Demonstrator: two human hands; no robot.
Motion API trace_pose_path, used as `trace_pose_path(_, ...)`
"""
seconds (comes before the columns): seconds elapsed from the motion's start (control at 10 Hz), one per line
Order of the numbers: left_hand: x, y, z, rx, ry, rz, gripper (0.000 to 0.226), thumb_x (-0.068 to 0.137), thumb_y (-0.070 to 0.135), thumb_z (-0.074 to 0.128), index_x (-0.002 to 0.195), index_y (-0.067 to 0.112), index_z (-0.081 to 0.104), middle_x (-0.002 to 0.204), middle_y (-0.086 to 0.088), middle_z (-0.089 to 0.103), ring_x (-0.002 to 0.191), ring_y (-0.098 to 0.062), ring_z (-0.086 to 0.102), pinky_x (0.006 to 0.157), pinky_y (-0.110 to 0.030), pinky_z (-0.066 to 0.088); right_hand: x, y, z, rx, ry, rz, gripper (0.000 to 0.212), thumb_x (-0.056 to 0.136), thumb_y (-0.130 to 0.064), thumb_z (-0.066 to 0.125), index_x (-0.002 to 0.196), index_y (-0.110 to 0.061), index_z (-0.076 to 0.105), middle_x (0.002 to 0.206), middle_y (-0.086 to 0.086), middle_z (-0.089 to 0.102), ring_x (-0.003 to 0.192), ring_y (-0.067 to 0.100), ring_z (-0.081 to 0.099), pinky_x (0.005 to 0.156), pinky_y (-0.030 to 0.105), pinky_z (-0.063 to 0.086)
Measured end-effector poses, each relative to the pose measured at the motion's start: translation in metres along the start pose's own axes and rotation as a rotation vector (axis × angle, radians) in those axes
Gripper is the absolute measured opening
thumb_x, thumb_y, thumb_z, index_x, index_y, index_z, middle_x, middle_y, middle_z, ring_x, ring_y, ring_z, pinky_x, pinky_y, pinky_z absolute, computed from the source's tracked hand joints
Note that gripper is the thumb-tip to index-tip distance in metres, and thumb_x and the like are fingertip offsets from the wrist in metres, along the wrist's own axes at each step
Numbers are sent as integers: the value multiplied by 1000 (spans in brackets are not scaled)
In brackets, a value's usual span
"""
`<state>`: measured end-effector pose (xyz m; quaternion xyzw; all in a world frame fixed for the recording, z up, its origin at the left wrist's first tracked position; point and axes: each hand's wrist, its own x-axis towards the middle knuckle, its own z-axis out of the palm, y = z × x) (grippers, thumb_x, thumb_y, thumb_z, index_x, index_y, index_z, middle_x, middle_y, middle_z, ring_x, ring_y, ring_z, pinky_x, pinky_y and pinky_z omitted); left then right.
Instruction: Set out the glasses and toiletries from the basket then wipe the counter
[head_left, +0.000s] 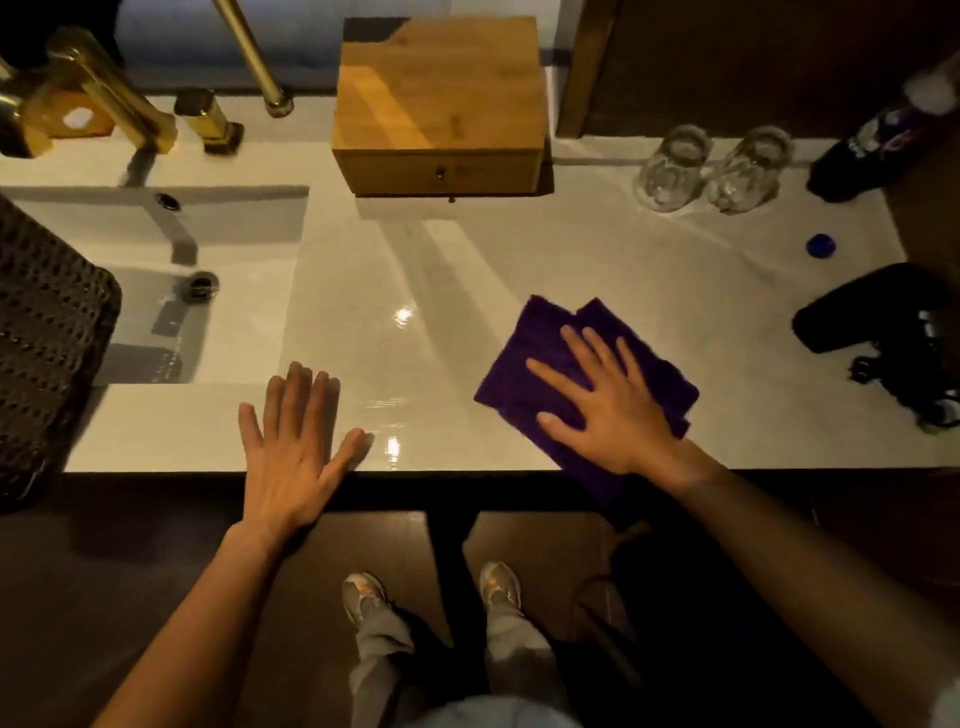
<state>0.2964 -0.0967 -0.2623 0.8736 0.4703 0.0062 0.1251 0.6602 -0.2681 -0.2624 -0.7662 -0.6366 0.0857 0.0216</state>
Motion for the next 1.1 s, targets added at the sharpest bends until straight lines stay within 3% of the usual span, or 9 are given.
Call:
trace_pose_path(0.2, 5, -3, 10, 50, -32, -46, 80, 93, 77, 27, 161, 45, -1, 171, 9, -20, 157, -16, -22, 117, -69, -10, -5, 73, -8, 57, 63, 544, 69, 92, -74, 25, 155, -47, 18, 168, 9, 7, 153, 32, 5, 122, 59, 4)
trace_pose_path(0.3, 5, -2, 11, 65, -63, -89, 79, 92, 79, 27, 160, 48, -1, 170, 12, -20, 157, -13, -21, 119, -61, -17, 4, 70, -9, 89, 80, 660, 71, 91, -75, 21, 155, -46, 16, 168, 10, 6, 153, 34, 4, 121, 60, 1)
trace_pose_path(0.4, 7, -3, 11, 80, -75, -118, 79, 91, 83, 23, 160, 48, 4, 170, 14, -19, 157, -11, -20, 115, -42, -32, 18, 65, -9, 110, 87, 745, 73, 90, -75, 17, 156, -45, 12, 168, 11, 2, 153, 35, 0, 120, 61, -1)
trace_pose_path(0.6, 6, -5, 9, 92, -76, -109, 78, 91, 83, 22, 158, 51, -1, 171, 11, -18, 158, -13, -19, 121, -62, -12, 49, 68, -13, 108, 64, 762, 74, 89, -74, 14, 156, -44, 7, 168, 13, 0, 153, 38, -2, 119, 64, -2)
trace_pose_path(0.9, 3, 4, -10, -34, -175, -75, 82, 88, 88, 15, 156, 52, -11, 164, 15, -35, 152, -11, -34, 119, -63, -21, 51, 75, -30, 177, -127, 738, 77, 90, -78, 12, 157, -43, -5, 167, 9, -16, 153, 34, -12, 120, 60, -8)
trace_pose_path(1.0, 0, 1, -25, -114, -208, -13, 83, 88, 85, 14, 159, 48, -5, 165, 14, -34, 154, -13, -30, 120, -61, -21, 29, 45, -35, 222, 12, 746, 75, 96, -70, 21, 159, -32, 8, 168, 13, -4, 153, 35, -1, 122, 58, -1)
trace_pose_path(1.1, -23, -5, -35, -162, -162, 26, 80, 92, 77, 23, 161, 37, 16, 172, 5, -9, 159, -20, -10, 124, -59, -10, -12, -5, -22, 266, 300, 623, 55, 102, -44, 44, 148, -15, 42, 163, 17, 23, 147, 37, 22, 122, 55, 14)
